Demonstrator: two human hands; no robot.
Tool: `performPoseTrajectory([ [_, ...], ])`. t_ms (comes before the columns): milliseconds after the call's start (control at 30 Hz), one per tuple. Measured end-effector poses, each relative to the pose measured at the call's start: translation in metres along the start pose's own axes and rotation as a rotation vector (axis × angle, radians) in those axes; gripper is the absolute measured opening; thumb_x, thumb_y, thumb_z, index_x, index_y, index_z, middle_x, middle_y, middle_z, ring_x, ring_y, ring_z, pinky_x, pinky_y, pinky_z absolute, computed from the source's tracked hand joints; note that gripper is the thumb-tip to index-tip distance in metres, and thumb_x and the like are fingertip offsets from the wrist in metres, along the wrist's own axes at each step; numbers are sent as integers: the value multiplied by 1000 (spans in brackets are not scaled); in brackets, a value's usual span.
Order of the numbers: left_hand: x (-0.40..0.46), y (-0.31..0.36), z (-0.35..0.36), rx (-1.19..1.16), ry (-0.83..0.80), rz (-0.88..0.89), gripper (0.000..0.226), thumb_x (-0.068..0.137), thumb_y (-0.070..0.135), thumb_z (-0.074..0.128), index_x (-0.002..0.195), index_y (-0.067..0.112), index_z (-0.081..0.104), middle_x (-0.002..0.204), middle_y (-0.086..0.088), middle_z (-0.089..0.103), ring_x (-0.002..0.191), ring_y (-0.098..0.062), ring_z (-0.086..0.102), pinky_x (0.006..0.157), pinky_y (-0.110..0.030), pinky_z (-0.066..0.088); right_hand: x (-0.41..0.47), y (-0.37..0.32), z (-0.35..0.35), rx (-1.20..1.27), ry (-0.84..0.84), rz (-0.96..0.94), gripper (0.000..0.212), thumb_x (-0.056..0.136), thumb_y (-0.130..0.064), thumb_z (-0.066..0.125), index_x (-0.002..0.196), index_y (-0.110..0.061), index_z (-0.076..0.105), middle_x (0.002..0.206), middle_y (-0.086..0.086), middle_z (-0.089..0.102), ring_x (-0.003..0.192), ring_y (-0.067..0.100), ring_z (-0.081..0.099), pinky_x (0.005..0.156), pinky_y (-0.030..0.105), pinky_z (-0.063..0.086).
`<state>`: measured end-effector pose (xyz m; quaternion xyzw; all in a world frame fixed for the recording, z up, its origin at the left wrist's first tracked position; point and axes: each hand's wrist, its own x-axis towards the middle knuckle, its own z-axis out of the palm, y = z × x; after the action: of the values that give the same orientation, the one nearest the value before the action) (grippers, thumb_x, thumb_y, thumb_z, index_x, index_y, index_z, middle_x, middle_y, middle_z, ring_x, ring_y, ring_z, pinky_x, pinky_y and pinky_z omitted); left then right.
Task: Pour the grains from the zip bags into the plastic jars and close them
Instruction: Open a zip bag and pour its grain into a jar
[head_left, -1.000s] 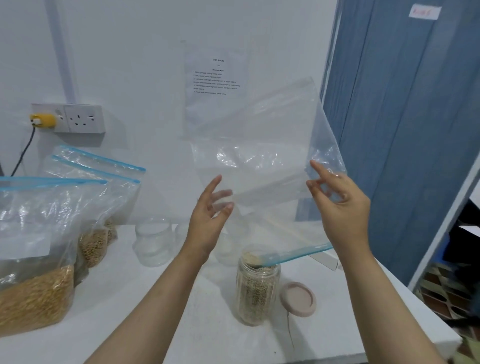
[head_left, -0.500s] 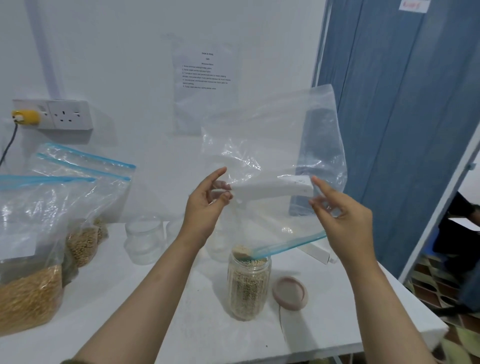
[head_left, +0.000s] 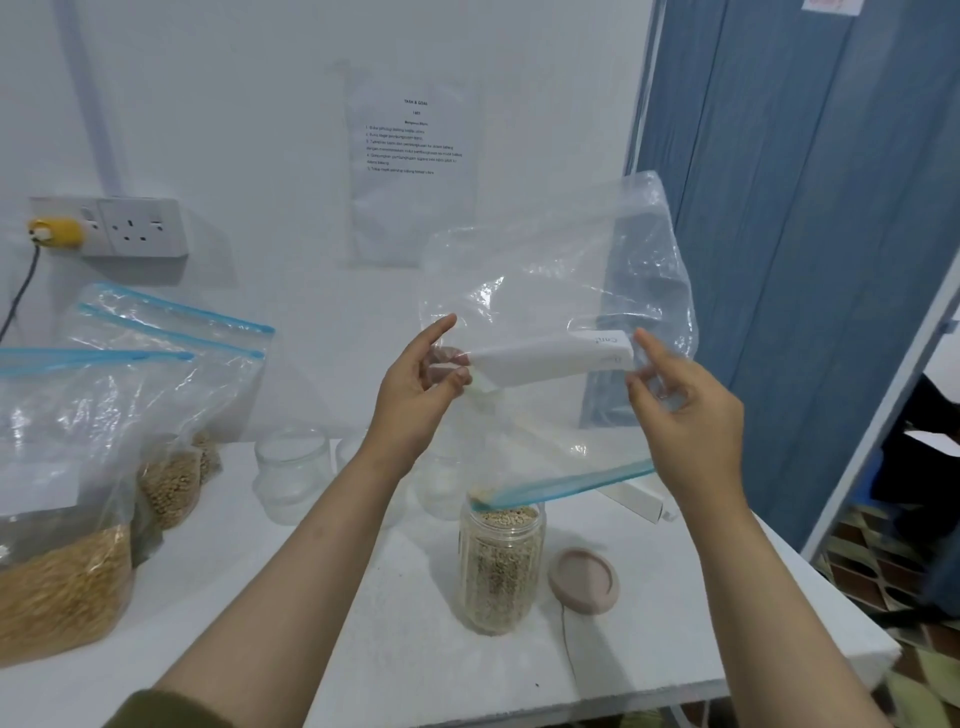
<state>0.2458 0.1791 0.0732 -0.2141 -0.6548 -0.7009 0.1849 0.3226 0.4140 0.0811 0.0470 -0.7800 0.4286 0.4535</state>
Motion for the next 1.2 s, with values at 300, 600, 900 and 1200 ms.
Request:
performPoseTrajectory([
  [300, 1, 2, 1, -6, 3, -1, 58, 91, -8, 60, 124, 39, 56, 95, 4, 64, 85, -8, 65, 88, -29, 56, -2, 3, 6, -5, 45, -9, 43, 94, -7, 64, 135, -22, 61, 94, 0, 63, 83, -4, 55, 78, 1, 36],
  [600, 1, 1, 1, 1, -4, -3, 59, 90, -9, 60, 124, 39, 57, 92, 5, 63, 86, -11, 64, 90, -31, 56, -3, 3, 2, 13, -125, 78, 60, 85, -16, 77, 136, -39, 54, 101, -14, 67, 81, -5, 61, 78, -1, 38],
  [900, 5, 5, 5, 12, -27, 6, 58, 91, -9, 59, 127, 35, 57, 93, 5, 63, 83, -8, 62, 91, -30, 55, -7, 5, 6, 3, 0, 79, 49, 89, -8, 70, 133, -28, 61, 87, -2, 68, 76, -11, 56, 77, -2, 36],
  [1200, -1, -3, 5, 147, -152, 37, 65, 95, 12, 64, 140, 52, 37, 108, 10, 61, 98, 2, 62, 94, -16, 47, -10, 7, 7, -15, 41, 67, 47, 91, -7, 67, 134, -25, 61, 88, 3, 64, 74, -7, 53, 73, -2, 35],
])
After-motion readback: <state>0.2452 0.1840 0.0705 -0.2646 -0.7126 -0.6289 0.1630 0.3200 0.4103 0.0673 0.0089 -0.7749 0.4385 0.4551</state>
